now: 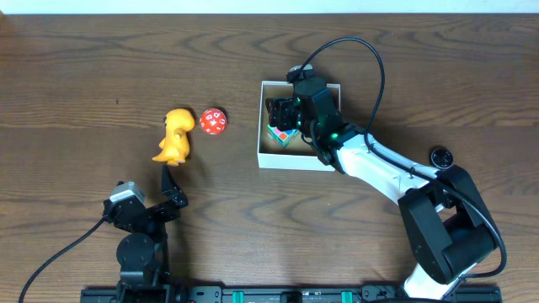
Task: Pack container
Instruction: 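Lower the cube into the box beside the car and release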
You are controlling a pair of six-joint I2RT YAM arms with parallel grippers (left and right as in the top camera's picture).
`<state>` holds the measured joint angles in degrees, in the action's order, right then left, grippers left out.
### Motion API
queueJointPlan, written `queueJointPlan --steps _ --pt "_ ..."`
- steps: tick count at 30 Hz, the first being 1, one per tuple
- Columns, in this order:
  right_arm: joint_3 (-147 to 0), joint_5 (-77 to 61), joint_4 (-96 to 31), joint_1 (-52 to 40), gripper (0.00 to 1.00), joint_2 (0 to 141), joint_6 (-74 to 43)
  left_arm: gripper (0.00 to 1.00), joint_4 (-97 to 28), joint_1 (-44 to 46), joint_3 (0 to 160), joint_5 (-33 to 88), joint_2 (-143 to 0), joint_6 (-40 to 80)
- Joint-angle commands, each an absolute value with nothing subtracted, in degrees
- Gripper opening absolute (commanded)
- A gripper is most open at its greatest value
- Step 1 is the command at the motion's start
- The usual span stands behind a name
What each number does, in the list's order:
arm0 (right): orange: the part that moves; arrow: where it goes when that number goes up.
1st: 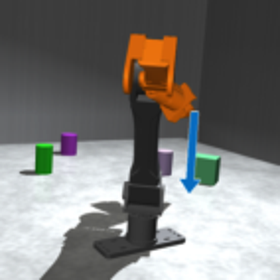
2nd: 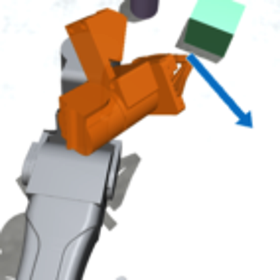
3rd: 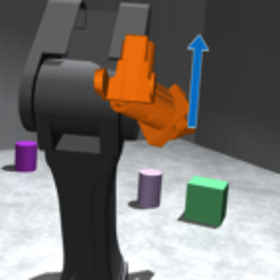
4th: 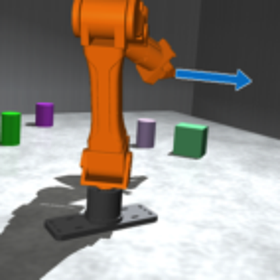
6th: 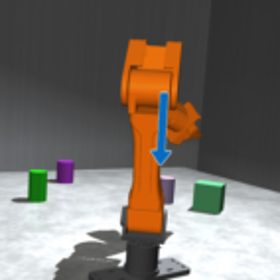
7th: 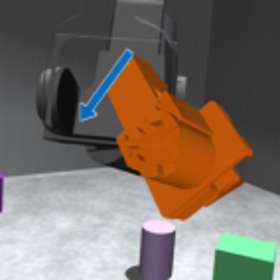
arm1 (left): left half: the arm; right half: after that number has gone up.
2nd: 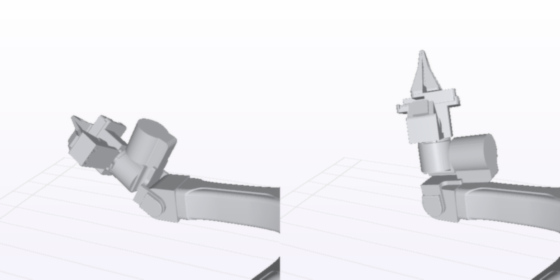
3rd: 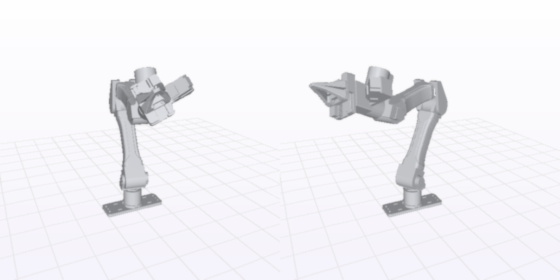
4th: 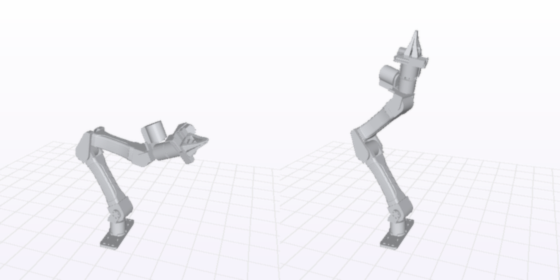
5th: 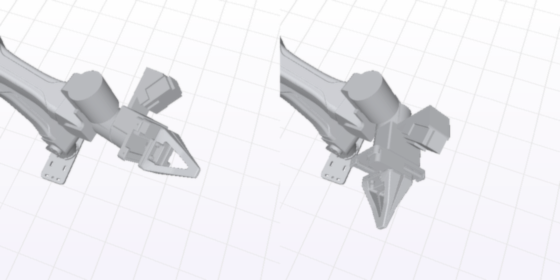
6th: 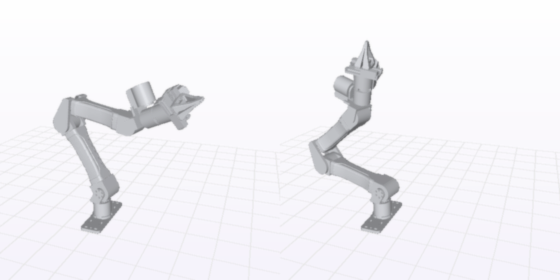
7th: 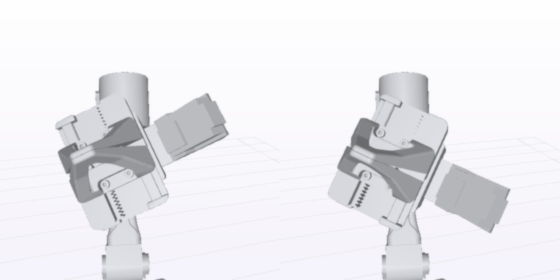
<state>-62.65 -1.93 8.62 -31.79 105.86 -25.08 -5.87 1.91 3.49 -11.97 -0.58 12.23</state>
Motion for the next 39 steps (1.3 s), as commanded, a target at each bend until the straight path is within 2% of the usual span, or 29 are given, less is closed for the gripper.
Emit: queueJointPlan --steps 1,7,12,14,16,21,24,39 --pt "-63.8 -2.5 8.8 -32.7 0.70 106.0 -25.3 0.98 -6.5 1.6 1.8 -12.0 -0.2 12.6" --pt "-64.1 -4.9 2.2 -32.6 0.64 101.6 -21.3 0.98 -6.5 1.6 1.8 -12.0 -0.2 12.6" --pt "-64.3 -4.9 -9.3 -32.7 0.64 93.6 -11.9 0.98 -6.5 1.6 1.8 -12.0 -0.2 12.6" --pt "-64.3 -4.7 -13.7 -32.7 0.61 90.4 -7.7 0.98 -6.5 1.6 1.8 -12.0 -0.2 12.6" --pt "-64.3 -4.7 -17.1 -32.7 0.51 88.1 -4.5 0.98 -6.5 1.6 1.8 -12.0 -0.2 12.6" --pt "-64.3 -4.7 -23.8 -32.7 0.18 86.8 1.8 0.98 -6.5 1.6 1.8 -12.0 -0.2 12.6" --pt "-64.3 -4.7 -25.6 -32.6 0.01 88.3 5.7 0.98 -6.5 1.6 1.8 -12.0 -0.2 12.6" --pt "-64.3 -4.8 -25.3 -32.6 0.01 94.7 25.0 0.98 -6.5 1.6 1.8 -12.0 -0.2 12.6"
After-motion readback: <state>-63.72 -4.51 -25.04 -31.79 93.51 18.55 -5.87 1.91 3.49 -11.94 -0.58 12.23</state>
